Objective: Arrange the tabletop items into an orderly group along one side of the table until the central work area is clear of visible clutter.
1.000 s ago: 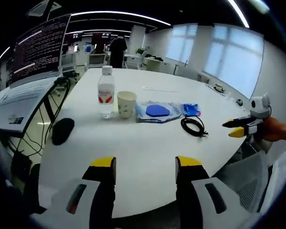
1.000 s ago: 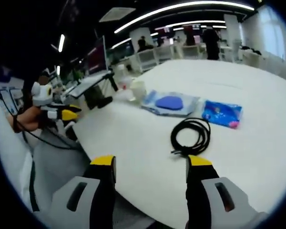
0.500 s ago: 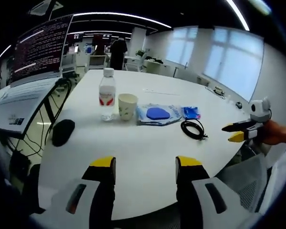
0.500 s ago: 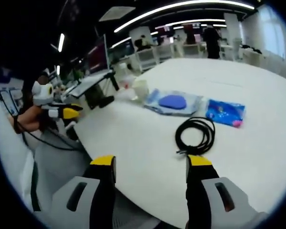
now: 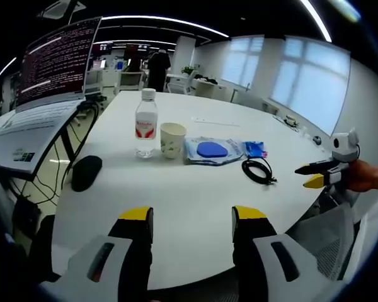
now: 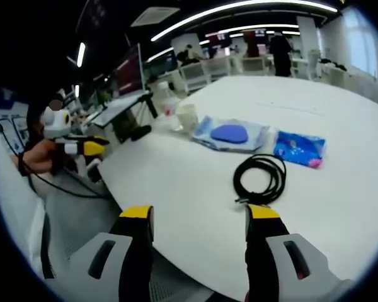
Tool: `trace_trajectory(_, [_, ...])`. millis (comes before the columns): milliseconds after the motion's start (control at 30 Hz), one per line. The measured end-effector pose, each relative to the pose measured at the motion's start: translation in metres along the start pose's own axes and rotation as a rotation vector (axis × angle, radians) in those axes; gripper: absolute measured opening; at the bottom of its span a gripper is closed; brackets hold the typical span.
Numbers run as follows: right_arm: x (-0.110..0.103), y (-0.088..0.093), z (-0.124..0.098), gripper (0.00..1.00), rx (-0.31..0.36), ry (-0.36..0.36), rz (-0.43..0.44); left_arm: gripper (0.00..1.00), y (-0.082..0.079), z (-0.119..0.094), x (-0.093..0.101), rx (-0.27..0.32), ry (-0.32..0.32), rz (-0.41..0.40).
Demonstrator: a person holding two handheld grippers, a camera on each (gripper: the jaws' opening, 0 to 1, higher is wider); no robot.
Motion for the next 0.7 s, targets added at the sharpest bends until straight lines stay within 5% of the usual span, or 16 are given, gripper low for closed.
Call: trace_trajectory(700, [0.0022, 0.0037, -0.0031, 0.55, 0.003, 0.011, 0.027, 0.49, 0.0035, -0.0007, -0.0043, -0.012, -0.008, -0.021])
Point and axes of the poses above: the point that each gripper's makers call its tool centre point, and the gripper's own axes: z roughly forward along the fingers, x roughly to its right, y roughly out of its underside, the point moved 5 cm from there along -z, roughly backward along the fingers
